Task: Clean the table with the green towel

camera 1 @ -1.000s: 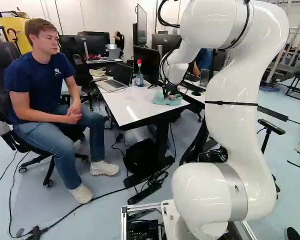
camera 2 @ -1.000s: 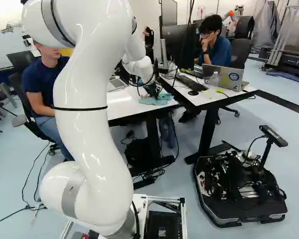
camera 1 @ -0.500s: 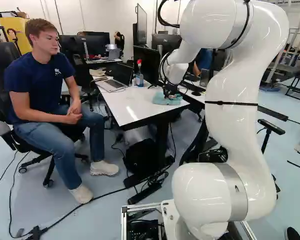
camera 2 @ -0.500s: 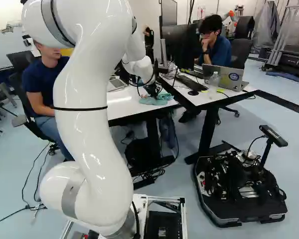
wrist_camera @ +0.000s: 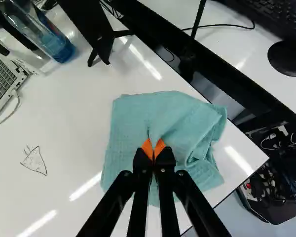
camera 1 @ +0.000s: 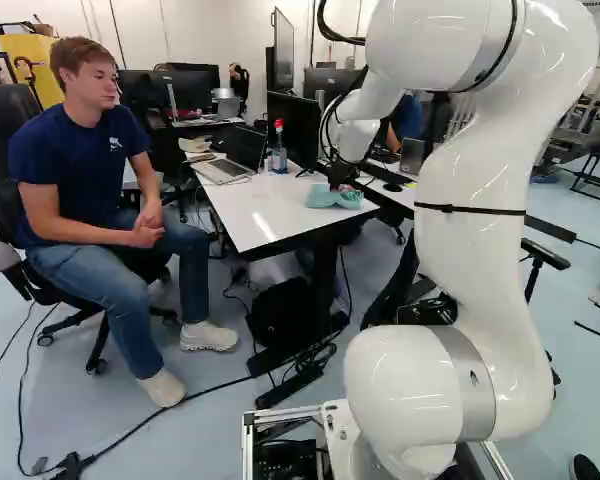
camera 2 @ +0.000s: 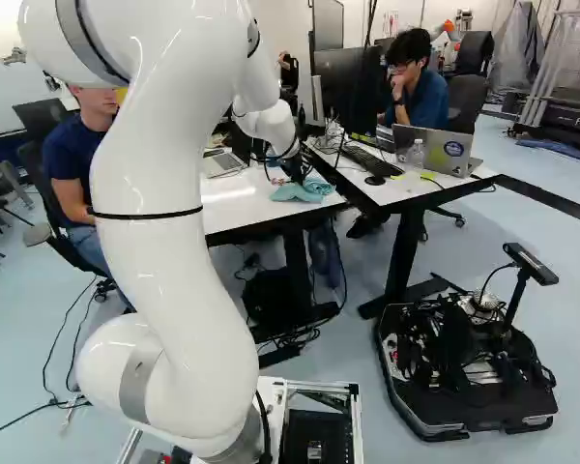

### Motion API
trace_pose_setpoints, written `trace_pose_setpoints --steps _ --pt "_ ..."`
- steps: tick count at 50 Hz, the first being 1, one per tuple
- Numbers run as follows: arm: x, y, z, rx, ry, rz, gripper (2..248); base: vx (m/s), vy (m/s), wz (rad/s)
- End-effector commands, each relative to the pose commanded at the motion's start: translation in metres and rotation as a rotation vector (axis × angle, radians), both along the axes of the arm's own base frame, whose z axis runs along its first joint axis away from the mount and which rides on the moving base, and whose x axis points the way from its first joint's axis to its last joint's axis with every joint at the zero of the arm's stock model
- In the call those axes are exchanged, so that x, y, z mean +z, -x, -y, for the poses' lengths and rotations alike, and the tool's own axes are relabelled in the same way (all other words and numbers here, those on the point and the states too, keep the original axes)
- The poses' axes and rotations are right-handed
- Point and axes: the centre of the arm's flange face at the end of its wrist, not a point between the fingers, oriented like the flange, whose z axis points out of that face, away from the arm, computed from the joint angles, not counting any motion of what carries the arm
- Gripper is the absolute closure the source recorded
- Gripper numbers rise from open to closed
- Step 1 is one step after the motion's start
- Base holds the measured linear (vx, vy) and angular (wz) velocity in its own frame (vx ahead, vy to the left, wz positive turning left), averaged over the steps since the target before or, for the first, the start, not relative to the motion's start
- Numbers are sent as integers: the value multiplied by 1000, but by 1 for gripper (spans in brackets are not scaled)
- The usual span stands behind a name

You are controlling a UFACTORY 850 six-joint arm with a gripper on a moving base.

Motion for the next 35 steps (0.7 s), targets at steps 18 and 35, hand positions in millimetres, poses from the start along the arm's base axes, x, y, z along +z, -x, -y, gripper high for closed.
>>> trace_pose_setpoints --steps 18,35 --pt "23 5 -5 6 4 36 226 0 0 0" --pt "41 -4 -26 43 7 73 226 0 0 0"
